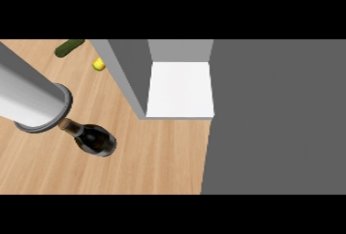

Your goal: Pick up the wine, place it into the cabinet and close the cabinet

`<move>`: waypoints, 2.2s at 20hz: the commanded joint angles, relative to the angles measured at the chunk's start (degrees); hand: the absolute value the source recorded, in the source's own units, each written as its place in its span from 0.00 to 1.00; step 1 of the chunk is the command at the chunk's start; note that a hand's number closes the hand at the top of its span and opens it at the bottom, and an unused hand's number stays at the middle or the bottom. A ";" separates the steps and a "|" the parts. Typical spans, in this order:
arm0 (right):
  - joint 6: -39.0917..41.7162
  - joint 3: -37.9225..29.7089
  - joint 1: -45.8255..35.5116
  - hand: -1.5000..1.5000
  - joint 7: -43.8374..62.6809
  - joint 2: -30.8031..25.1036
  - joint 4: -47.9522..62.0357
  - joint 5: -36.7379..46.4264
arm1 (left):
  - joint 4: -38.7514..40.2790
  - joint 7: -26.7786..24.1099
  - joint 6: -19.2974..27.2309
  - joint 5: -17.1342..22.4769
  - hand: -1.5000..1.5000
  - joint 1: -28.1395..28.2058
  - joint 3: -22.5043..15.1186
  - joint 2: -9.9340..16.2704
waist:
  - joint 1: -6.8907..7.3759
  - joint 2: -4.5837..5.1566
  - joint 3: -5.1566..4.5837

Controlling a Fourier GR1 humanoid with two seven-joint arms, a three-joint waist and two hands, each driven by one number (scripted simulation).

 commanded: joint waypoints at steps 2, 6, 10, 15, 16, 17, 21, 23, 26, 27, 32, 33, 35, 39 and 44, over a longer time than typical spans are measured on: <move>-1.34 4.08 0.04 0.00 2.37 1.83 -4.17 2.60 | -3.58 3.02 3.28 6.01 0.00 1.66 3.90 0.70 | 0.04 0.01 0.00; -3.11 1.51 -4.18 0.00 7.83 0.77 -6.33 -0.19 | -1.34 4.30 1.49 5.45 0.00 2.10 6.58 -1.25 | -0.04 0.03 -0.02; -2.69 1.36 -3.21 0.00 6.94 1.25 -6.46 0.14 | 2.37 6.30 2.79 4.25 0.00 -0.44 7.10 -2.13 | -0.41 0.08 0.00; -4.71 3.09 -7.39 0.00 11.37 1.65 -6.30 2.04 | 5.65 9.51 2.90 6.36 0.00 -1.12 8.49 -1.74 | -0.30 0.07 -0.01; 0.99 -2.45 1.08 0.00 6.57 -1.29 -8.83 -4.80 | 4.96 7.98 6.06 -0.32 0.00 -2.55 5.55 -5.30 | -1.17 0.08 0.07; -0.63 -1.42 -1.53 0.00 6.63 0.27 -7.31 -2.84 | 9.97 8.19 1.03 0.97 0.00 -2.47 7.91 -5.08 | -0.71 0.08 0.01; -3.68 0.28 -6.44 0.00 10.95 0.98 -7.74 -0.10 | 9.53 9.18 5.18 -1.13 0.00 -5.51 9.36 -5.21 | -0.50 0.08 -0.02; -0.48 -2.85 -5.31 0.00 6.97 -0.16 -4.58 -3.13 | 17.70 8.04 -1.06 -3.60 0.00 -7.64 9.62 -6.80 | -0.68 0.16 0.00; 1.33 -5.35 -3.19 0.00 6.39 -0.92 -5.09 -5.87 | 17.28 7.83 4.88 -6.98 0.00 -11.92 10.76 -6.88 | -0.81 0.14 0.05; -4.14 2.54 -8.54 0.00 11.80 2.28 -5.98 1.85 | 19.64 8.54 4.57 -6.44 0.00 -11.81 11.38 -5.97 | -0.50 0.12 -0.03; -2.21 0.56 -8.12 0.00 9.48 2.01 -3.60 0.88 | 31.16 5.54 -2.78 -13.80 0.00 -15.89 12.11 -8.48 | -0.51 0.17 -0.02; -2.38 0.08 -7.18 0.00 10.92 1.94 -6.06 -0.67 | 34.16 5.04 -1.37 -16.10 0.00 -20.82 10.57 -8.80 | -0.94 0.19 -0.02; -1.92 0.03 -4.01 0.00 10.70 2.05 -9.80 -0.72 | 34.25 4.33 -2.18 -18.64 0.00 -19.35 10.87 -10.21 | -1.02 0.10 0.00; -1.76 -2.41 -7.02 0.00 12.15 1.25 -8.14 -3.07 | 41.07 1.50 -4.95 -26.85 0.00 -24.01 10.65 -11.56 | -1.02 0.16 -0.01; -3.50 0.96 -9.02 0.00 13.14 2.85 -7.27 0.90 | 52.03 -2.49 -11.64 -31.60 0.00 -25.63 12.24 -11.19 | -0.73 0.17 -0.04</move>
